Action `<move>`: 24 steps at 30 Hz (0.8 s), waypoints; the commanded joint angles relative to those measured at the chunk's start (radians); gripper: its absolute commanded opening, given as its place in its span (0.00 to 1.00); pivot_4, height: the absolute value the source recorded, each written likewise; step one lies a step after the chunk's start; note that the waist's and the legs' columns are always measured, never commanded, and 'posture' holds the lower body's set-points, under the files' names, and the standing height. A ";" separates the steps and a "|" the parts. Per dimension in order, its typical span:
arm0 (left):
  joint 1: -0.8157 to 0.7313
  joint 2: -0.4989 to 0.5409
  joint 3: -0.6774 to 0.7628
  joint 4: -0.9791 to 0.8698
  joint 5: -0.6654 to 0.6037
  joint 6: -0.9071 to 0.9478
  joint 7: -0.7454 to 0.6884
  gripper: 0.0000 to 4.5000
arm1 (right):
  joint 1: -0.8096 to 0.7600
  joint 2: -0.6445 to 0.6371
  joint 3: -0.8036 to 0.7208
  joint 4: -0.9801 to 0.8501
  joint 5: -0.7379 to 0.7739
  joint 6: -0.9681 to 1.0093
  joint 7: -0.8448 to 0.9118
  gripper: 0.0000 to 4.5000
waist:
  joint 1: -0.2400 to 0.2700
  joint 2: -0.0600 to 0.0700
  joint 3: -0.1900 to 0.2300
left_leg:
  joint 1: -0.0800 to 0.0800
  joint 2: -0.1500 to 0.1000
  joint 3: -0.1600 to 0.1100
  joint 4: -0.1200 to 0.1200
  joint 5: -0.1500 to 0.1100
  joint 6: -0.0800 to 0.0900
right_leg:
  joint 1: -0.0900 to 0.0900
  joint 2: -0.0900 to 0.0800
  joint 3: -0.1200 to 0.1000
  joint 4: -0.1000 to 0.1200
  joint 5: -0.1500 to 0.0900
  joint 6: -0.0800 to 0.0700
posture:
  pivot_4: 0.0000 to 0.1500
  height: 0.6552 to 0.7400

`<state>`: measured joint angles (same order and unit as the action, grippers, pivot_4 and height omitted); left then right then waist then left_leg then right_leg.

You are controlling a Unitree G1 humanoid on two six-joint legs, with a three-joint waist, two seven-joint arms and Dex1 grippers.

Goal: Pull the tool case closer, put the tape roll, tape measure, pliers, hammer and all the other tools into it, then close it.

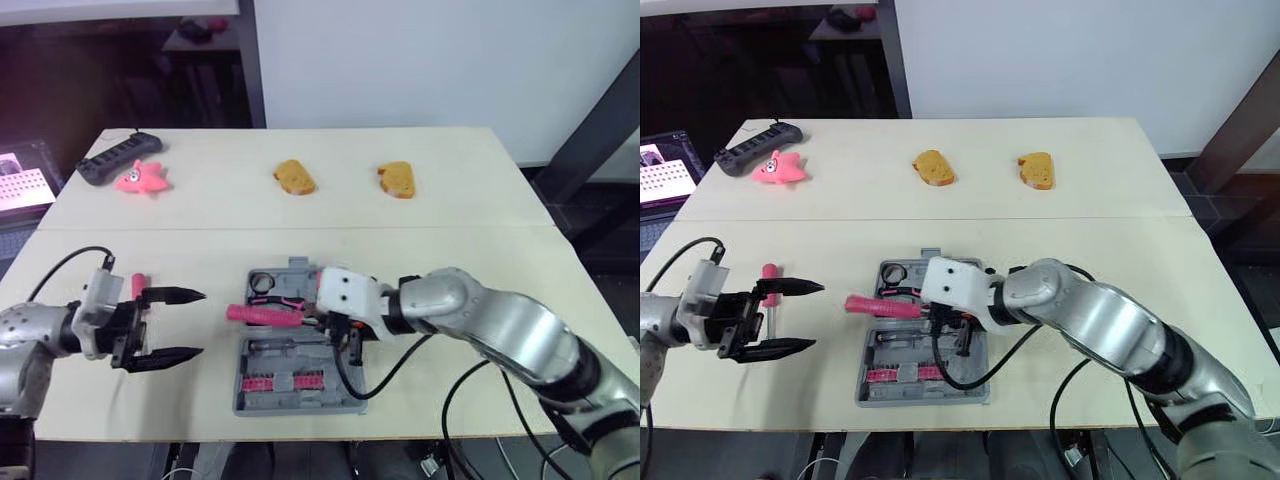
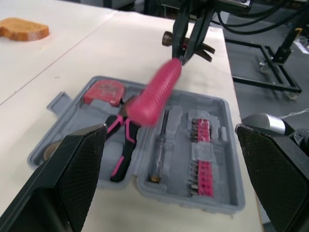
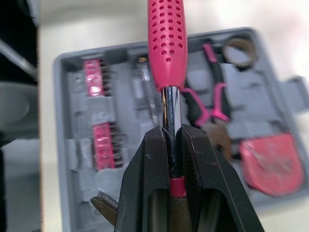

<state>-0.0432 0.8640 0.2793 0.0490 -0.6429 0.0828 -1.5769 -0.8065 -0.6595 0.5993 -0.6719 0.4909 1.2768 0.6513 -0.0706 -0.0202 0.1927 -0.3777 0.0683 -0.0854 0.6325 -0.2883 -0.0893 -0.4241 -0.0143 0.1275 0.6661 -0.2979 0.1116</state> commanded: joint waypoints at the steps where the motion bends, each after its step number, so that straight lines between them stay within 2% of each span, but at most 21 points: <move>1: 0.035 0.017 0.054 -0.062 -0.026 0.014 0.011 1.00 | -0.087 0.024 0.092 0.035 0.000 0.077 0.028 0.01 | 0.001 0.000 0.000 | 0.000 0.000 0.000 0.000 0.000 0.000 | 0.000 0.000 0.000 0.000 0.000 0.000 | 1.00 1.00; 8: 0.111 0.014 0.096 -0.119 -0.039 0.035 0.012 1.00 | -0.196 0.068 0.196 0.063 0.018 0.228 0.021 0.01 | 0.000 0.001 0.000 | -0.001 0.000 0.000 0.000 0.000 0.000 | -0.002 0.000 -0.001 0.000 0.000 0.000 | 1.00 1.00; 24: 0.143 0.013 0.097 -0.146 -0.039 0.049 -0.002 1.00 | -0.206 0.202 0.258 0.157 0.009 0.305 -0.073 0.01 | -0.006 0.001 0.001 | -0.002 0.000 0.000 0.000 0.000 0.000 | -0.003 0.000 -0.001 0.001 0.000 0.000 | 1.00 1.00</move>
<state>0.0944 0.8652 0.3532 -0.0768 -0.6635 0.1286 -1.5727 -1.0070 -0.4709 0.8602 -0.5096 0.5048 1.5839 0.5938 -0.0767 -0.0192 0.1932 -0.3797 0.0683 -0.0858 0.6323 -0.2883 -0.0894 -0.4272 -0.0145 0.1266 0.6668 -0.2977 0.1116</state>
